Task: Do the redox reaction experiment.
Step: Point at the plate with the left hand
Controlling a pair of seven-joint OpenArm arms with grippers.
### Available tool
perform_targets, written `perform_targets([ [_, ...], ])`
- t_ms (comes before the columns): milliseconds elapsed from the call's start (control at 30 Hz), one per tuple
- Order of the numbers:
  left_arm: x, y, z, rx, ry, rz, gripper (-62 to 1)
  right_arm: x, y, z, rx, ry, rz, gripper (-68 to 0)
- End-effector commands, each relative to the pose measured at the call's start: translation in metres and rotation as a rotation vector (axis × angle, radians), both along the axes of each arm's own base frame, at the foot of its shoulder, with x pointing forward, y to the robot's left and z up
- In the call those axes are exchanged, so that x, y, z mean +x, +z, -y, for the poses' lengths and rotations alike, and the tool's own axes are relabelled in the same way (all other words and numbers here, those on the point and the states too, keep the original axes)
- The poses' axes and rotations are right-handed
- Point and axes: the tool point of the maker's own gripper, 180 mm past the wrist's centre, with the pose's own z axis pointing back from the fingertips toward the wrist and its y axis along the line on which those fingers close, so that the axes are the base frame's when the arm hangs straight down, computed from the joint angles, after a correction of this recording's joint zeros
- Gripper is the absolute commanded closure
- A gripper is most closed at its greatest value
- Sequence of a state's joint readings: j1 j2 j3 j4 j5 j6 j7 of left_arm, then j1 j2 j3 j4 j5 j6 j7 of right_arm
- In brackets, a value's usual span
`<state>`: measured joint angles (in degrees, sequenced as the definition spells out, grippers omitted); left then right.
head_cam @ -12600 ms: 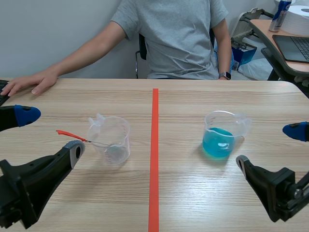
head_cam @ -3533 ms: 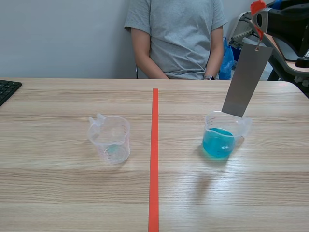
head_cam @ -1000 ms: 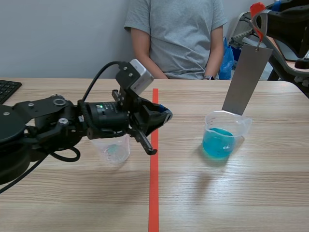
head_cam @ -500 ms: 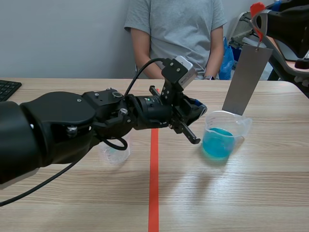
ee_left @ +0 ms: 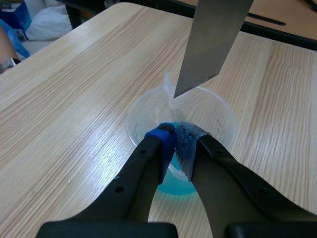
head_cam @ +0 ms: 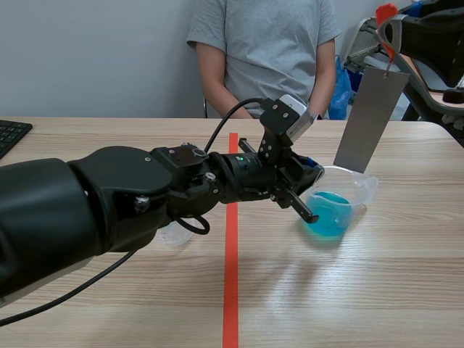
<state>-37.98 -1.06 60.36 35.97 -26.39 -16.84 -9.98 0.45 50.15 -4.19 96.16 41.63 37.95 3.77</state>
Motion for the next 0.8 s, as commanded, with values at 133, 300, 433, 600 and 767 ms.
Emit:
perform_targets([
  [133,0.004,0.031,0.013,-0.098,-0.011,0.043,-5.1,0.002,0.018,-0.001,0.017,0.007,0.049,-1.3],
  [300,0.005,0.036,0.013,-0.122,-0.008,0.056,-5.1,0.002,0.018,-0.001,0.017,0.007,0.049,-1.4],
  [433,0.005,0.039,0.014,-0.140,-0.006,0.061,-5.1,0.002,0.018,-0.001,0.017,0.007,0.049,-1.4],
  [600,0.005,0.039,0.014,-0.140,-0.006,0.061,-5.1,0.002,0.018,-0.001,0.017,0.007,0.049,-1.4],
  [767,0.005,0.039,0.014,-0.139,-0.006,0.061,-5.1,0.002,0.018,-0.001,0.017,0.008,0.049,-1.4],
])
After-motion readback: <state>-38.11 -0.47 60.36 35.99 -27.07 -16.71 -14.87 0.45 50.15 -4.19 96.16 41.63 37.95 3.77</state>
